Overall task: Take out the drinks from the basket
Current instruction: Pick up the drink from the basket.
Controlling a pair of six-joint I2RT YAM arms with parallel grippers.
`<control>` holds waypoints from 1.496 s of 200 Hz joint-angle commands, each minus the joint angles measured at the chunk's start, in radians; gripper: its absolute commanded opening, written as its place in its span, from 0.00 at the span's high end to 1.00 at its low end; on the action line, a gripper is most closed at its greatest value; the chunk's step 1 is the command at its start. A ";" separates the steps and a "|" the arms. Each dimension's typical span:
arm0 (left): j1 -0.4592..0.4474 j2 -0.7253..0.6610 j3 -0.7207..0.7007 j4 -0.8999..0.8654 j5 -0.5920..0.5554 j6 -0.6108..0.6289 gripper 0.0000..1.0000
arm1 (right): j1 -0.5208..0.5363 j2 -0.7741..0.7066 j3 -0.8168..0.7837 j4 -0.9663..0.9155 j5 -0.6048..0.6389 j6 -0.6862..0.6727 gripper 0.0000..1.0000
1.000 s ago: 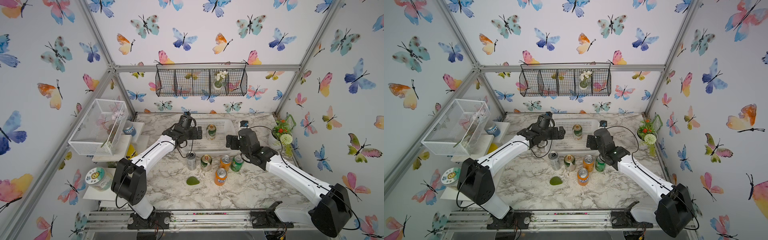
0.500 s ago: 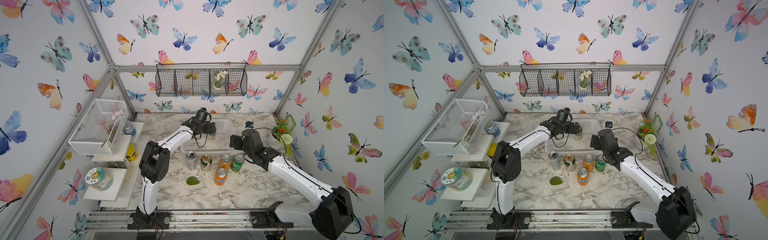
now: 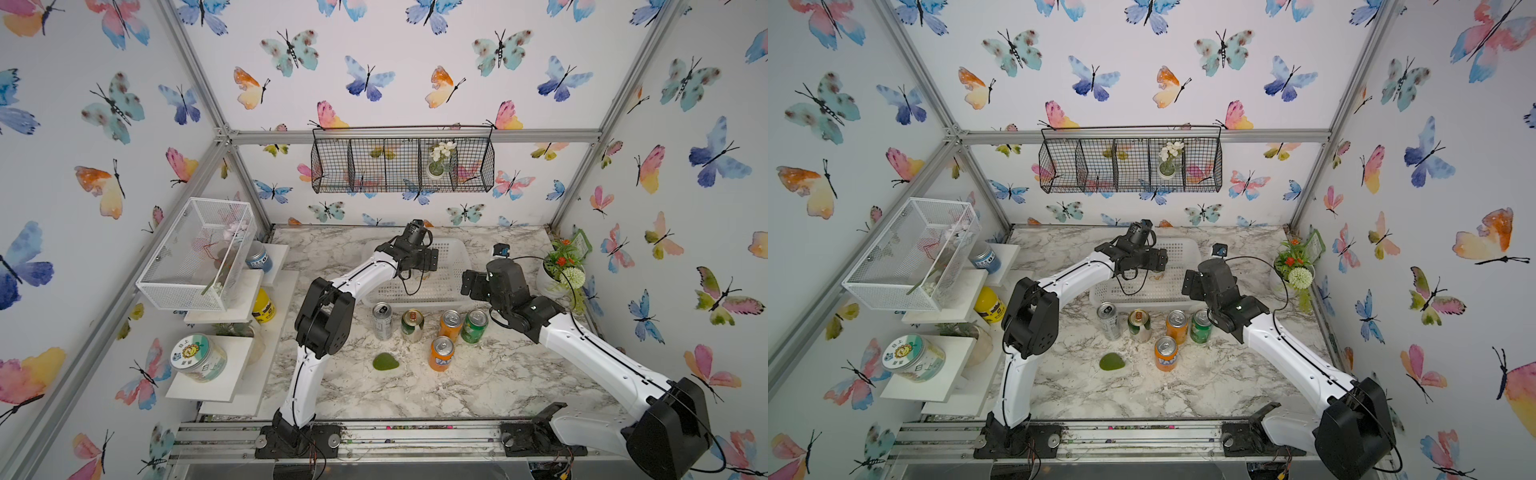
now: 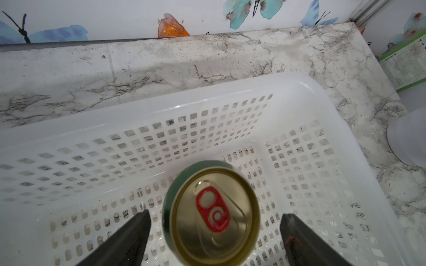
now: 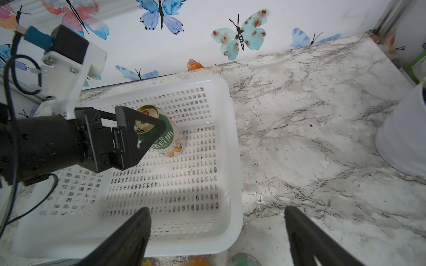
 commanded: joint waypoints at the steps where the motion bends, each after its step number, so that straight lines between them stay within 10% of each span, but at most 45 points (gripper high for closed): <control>1: -0.002 0.045 0.034 -0.001 -0.032 0.015 0.09 | -0.006 -0.021 -0.008 -0.028 -0.014 -0.002 0.07; 147: 0.003 0.042 0.055 0.005 -0.064 0.026 0.41 | -0.014 -0.008 -0.013 -0.021 -0.012 0.007 0.06; 299: -0.028 -0.446 -0.078 -0.074 -0.039 0.008 0.44 | -0.025 -0.005 -0.013 -0.003 -0.017 0.011 0.06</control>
